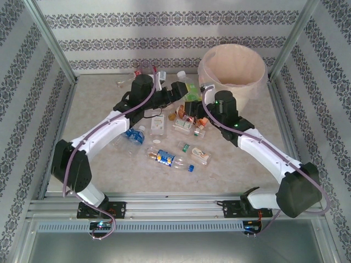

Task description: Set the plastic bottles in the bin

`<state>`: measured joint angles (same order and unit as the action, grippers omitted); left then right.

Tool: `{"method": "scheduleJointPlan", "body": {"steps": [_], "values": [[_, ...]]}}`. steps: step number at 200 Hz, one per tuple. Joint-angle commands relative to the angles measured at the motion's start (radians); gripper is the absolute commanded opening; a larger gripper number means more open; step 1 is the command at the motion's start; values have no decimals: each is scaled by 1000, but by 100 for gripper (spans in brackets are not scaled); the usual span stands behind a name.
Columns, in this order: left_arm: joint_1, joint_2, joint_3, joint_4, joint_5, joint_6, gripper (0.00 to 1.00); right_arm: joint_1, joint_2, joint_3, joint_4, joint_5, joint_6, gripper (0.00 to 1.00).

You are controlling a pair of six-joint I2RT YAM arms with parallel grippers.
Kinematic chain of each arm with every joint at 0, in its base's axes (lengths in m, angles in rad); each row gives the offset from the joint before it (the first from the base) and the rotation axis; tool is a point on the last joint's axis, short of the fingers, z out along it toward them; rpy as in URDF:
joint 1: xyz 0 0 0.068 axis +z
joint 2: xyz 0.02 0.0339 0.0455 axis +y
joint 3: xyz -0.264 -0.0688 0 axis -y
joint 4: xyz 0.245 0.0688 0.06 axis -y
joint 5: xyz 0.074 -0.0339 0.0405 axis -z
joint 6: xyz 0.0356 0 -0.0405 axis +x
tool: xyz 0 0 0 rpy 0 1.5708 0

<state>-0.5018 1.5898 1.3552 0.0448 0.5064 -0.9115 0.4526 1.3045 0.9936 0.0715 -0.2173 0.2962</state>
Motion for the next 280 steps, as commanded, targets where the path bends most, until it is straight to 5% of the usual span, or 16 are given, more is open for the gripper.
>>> {"method": "scheduleJointPlan", "body": {"steps": [1, 25, 76, 145, 280], "values": [[13, -94, 22, -53, -78, 57, 100, -38, -46, 28, -24, -3, -7, 36], [20, -195, -86, -57, -291, 46, 100, -83, -70, 60, -43, -22, -8, 35], [59, -297, -140, -288, -534, 67, 100, -204, -85, 171, -90, -79, 31, 33], [77, -393, -229, -416, -697, 76, 100, -350, 29, 401, -308, -112, 30, 32], [103, -494, -336, -579, -835, 61, 100, -387, 395, 843, -825, 230, -30, 35]]}}
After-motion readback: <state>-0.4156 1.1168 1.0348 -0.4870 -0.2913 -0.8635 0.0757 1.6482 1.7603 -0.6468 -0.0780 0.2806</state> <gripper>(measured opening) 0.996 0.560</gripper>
